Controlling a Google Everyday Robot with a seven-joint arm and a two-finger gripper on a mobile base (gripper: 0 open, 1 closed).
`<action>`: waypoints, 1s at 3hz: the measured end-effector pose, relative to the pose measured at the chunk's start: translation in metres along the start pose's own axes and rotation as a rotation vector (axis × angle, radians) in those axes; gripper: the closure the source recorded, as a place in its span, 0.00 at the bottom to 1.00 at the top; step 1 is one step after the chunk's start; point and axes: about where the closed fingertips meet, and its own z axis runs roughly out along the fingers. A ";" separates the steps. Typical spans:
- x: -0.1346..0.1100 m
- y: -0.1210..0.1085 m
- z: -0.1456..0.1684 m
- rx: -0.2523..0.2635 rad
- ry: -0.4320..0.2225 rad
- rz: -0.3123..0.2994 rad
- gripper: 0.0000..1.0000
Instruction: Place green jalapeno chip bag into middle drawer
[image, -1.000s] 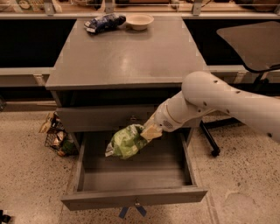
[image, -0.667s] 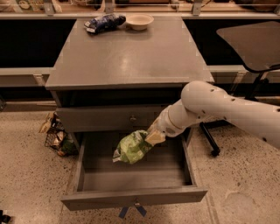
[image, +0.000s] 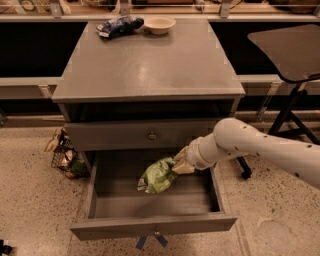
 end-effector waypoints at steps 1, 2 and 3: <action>0.024 -0.003 0.028 -0.004 -0.019 -0.004 1.00; 0.046 -0.004 0.052 0.007 -0.050 0.045 1.00; 0.063 -0.009 0.073 0.038 -0.080 0.108 0.82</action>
Offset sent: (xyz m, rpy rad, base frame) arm 0.0180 -0.0194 -0.1070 0.1098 0.0110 -0.1040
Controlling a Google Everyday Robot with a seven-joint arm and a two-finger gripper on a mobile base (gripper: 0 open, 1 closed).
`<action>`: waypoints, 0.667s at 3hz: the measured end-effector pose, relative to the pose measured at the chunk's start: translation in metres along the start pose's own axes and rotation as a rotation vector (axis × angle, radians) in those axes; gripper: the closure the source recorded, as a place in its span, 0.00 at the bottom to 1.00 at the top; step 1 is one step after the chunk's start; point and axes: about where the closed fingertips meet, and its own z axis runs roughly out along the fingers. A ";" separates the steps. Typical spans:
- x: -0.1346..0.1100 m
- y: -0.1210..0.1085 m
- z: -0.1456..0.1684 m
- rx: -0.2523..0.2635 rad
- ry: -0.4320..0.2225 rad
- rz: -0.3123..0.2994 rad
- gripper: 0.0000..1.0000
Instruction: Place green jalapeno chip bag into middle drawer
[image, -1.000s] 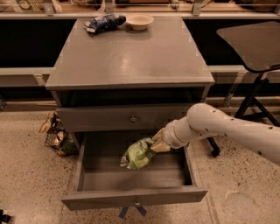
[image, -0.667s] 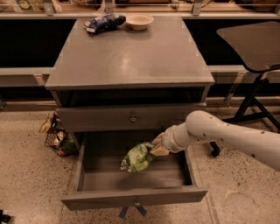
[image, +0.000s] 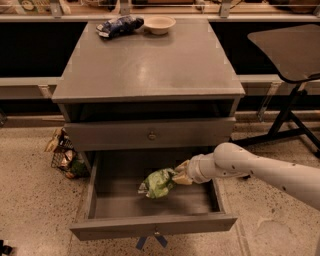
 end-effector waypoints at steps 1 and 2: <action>0.006 -0.002 0.019 0.016 -0.052 0.058 0.59; 0.004 0.003 0.034 0.018 -0.090 0.133 0.36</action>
Offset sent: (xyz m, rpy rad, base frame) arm 0.0080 0.0285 -0.0380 0.1854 0.0744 -0.1829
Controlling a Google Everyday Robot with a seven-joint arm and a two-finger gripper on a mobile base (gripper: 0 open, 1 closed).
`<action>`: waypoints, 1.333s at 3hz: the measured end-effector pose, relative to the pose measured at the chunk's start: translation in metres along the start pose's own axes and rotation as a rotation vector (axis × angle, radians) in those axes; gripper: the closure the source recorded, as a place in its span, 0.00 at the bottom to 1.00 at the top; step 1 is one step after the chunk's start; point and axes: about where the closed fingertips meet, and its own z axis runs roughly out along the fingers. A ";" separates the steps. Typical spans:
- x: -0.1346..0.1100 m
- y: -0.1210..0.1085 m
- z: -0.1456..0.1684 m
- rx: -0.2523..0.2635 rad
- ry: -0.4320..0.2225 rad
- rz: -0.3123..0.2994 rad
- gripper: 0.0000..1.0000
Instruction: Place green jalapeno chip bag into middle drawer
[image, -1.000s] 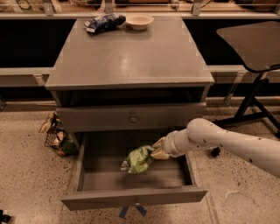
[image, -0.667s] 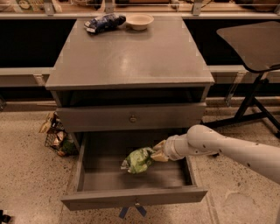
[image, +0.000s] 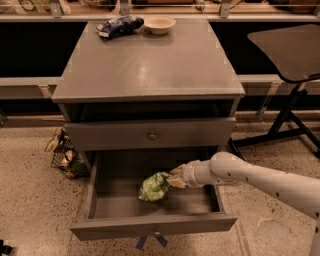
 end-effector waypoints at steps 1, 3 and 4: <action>-0.003 0.008 0.005 -0.001 -0.031 0.062 0.13; -0.024 0.015 -0.043 0.080 -0.112 0.134 0.35; -0.032 0.019 -0.087 0.162 -0.153 0.160 0.58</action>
Offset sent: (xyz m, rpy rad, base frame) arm -0.0149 -0.0039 0.0450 0.1314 0.0017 -0.1410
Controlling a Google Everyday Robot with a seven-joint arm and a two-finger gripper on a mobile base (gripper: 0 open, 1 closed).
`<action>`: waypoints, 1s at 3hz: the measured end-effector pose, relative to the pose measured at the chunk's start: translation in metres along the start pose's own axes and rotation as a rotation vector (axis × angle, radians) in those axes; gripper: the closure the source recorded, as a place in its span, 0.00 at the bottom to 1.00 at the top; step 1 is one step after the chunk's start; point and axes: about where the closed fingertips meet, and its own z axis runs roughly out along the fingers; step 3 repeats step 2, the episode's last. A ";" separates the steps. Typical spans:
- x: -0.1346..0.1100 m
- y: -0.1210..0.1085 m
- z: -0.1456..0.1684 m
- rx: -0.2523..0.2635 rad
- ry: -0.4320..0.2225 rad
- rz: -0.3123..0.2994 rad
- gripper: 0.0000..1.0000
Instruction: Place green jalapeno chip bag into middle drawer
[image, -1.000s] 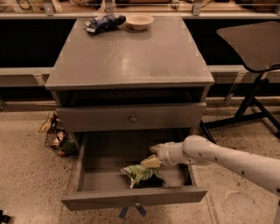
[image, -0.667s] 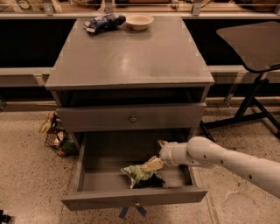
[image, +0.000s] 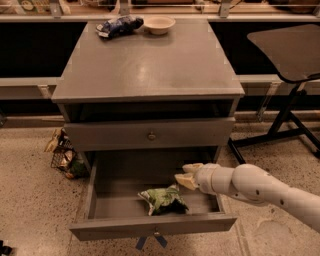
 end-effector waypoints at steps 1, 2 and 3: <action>0.002 -0.002 -0.002 0.004 0.000 0.003 0.56; 0.002 0.000 -0.001 0.001 0.000 0.003 0.32; 0.002 0.000 -0.001 0.001 0.000 0.003 0.32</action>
Offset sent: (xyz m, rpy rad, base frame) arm -0.0012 -0.0047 0.0000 0.0003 -0.0003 -0.0076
